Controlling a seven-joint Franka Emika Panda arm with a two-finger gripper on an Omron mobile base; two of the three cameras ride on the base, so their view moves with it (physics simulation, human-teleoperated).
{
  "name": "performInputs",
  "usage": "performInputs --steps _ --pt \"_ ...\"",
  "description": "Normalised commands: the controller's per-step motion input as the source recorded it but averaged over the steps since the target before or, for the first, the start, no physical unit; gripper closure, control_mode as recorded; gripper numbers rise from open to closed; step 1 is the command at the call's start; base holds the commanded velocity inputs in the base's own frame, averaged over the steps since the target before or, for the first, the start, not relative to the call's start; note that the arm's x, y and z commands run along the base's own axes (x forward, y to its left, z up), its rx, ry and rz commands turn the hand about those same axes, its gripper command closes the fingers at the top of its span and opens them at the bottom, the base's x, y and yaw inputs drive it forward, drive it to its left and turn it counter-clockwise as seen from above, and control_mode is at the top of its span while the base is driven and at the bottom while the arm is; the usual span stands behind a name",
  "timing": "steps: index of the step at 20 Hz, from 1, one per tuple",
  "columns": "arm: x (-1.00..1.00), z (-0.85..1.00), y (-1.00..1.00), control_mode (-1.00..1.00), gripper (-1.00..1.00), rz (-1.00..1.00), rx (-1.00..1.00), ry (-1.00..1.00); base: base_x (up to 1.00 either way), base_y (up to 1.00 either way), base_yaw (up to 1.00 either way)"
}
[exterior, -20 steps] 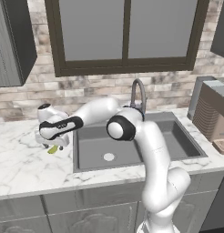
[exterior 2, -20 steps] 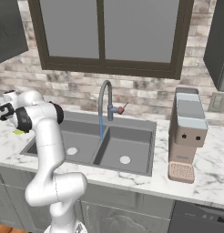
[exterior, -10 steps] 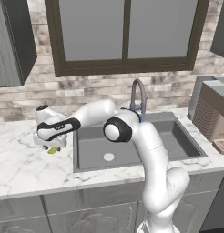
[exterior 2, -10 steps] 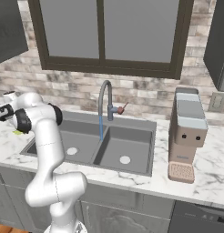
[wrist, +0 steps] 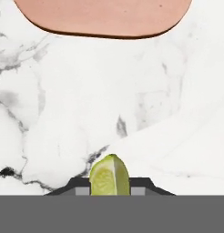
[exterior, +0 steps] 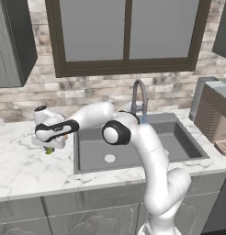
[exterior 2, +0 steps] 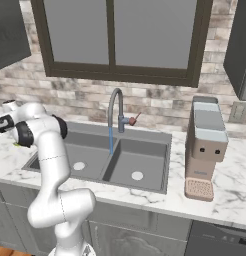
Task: Turn on the sink faucet. Then move the lemon wedge from the counter to the sink. Turn off the sink. Move the vegetable from the sink to the pot next to the stove. Finally move the pot to the rear left burner.
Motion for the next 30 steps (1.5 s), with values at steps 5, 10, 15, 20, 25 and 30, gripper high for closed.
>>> performInputs --steps 5,10,15,20,25,30 --pt "-0.08 0.08 -0.15 -1.0 1.0 0.0 0.0 -0.07 0.0 0.0 0.0" --pt "-0.21 0.29 -0.48 -1.0 1.0 -0.02 0.0 -0.06 0.0 0.0 0.0" --pt "-0.26 0.25 -0.75 -1.0 1.0 -0.06 0.0 -0.08 0.0 0.0 0.0" --pt "-0.32 0.19 -0.88 -1.0 1.0 -0.06 0.01 -0.12 0.0 0.0 0.0" --pt "-0.25 0.26 -0.85 -1.0 1.0 -0.06 0.03 -0.11 0.0 0.0 0.0" --pt "-0.16 0.2 -0.77 -1.0 1.0 -0.05 0.02 -0.09 0.0 0.0 0.0"
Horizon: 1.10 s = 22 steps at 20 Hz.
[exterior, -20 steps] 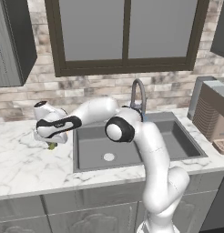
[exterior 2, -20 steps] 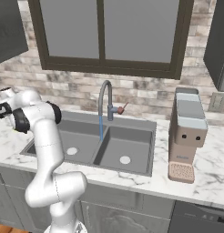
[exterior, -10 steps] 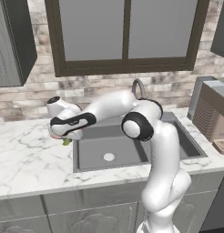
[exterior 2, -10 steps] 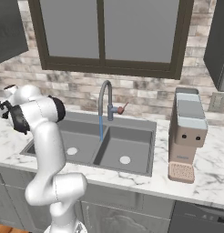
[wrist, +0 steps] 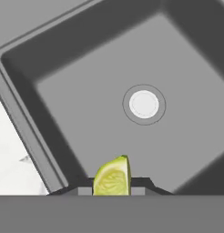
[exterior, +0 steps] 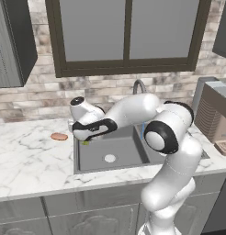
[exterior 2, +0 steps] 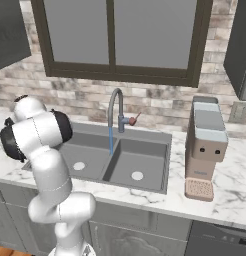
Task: Turn on the sink faucet. Then move the lemon wedge from the counter to the sink. Turn off the sink. Move the vegetable from the sink to the pot next to the stove. Finally move the pot to the rear left burner.
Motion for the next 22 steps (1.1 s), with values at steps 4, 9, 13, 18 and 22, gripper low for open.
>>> performInputs --steps 4,9,13,18,22 --pt "-0.04 0.01 -0.64 -1.0 1.0 -0.01 0.0 -0.01 0.0 0.0 0.0" --pt "-0.01 0.0 -0.49 -1.0 1.0 0.0 0.0 0.02 0.0 0.0 0.0" --pt "0.0 0.0 -0.31 -1.0 1.0 0.04 -0.03 0.07 0.0 0.0 0.0" --pt "-0.01 0.0 -0.14 -1.0 1.0 0.11 -0.05 0.02 0.0 0.0 0.0" --pt "-0.2 -0.07 -0.1 -1.0 1.0 0.2 -0.04 0.0 0.0 0.0 0.0"
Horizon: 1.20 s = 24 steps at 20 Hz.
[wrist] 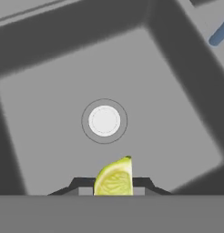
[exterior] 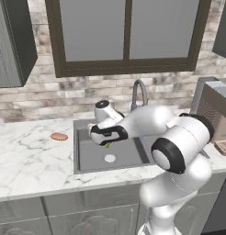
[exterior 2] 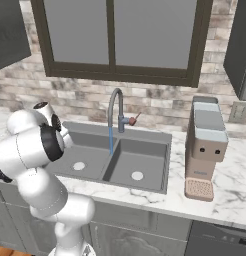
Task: Turn on the sink faucet. Then move the lemon wedge from the counter to the sink. Turn off the sink. Move the vegetable from the sink to the pot next to the stove. Finally move the pot to the rear left burner.
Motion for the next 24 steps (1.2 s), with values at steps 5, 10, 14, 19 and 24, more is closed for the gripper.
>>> performInputs --steps 5,10,14,19,24 --pt "-0.19 -0.24 -0.15 -1.0 1.0 0.25 -0.02 0.01 0.0 0.0 0.0" --pt "-0.04 -0.34 -0.23 -1.0 1.0 0.26 0.0 0.03 0.0 0.0 0.0" --pt "0.05 -0.28 -0.22 -1.0 1.0 0.24 -0.01 0.03 0.0 0.0 0.0" --pt "0.32 -0.16 -0.07 -1.0 1.0 0.07 0.0 0.0 0.0 0.0 0.0" --pt "0.24 -0.21 0.0 -1.0 1.0 0.0 -0.04 0.02 0.0 0.0 0.0"
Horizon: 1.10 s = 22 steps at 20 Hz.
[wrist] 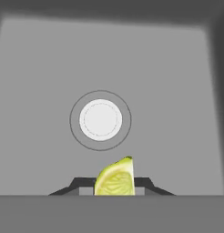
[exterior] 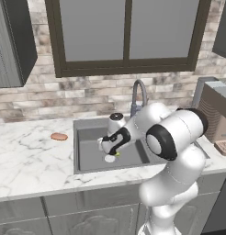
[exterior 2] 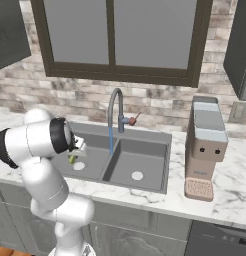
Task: Turn on the sink faucet. Then move the lemon wedge from the counter to the sink. Turn off the sink. Move the vegetable from the sink to the pot next to the stove. Finally move the pot to the rear left burner.
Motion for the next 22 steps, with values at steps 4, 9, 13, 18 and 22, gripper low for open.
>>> performInputs --steps 4,9,13,18,22 --pt "0.22 -0.32 0.0 -1.0 1.0 0.0 -0.07 0.02 0.0 0.0 0.0" --pt "0.4 -0.25 0.02 -1.0 1.0 0.0 -0.07 0.08 0.0 0.0 0.0" --pt "0.47 -0.16 0.04 -1.0 1.0 0.0 -0.03 0.11 0.0 0.0 0.0" --pt "0.44 -0.21 0.0 -1.0 1.0 0.0 -0.02 0.11 0.0 0.0 0.0" --pt "0.3 -0.29 0.0 -1.0 1.0 0.0 -0.02 0.08 0.0 0.0 0.0"
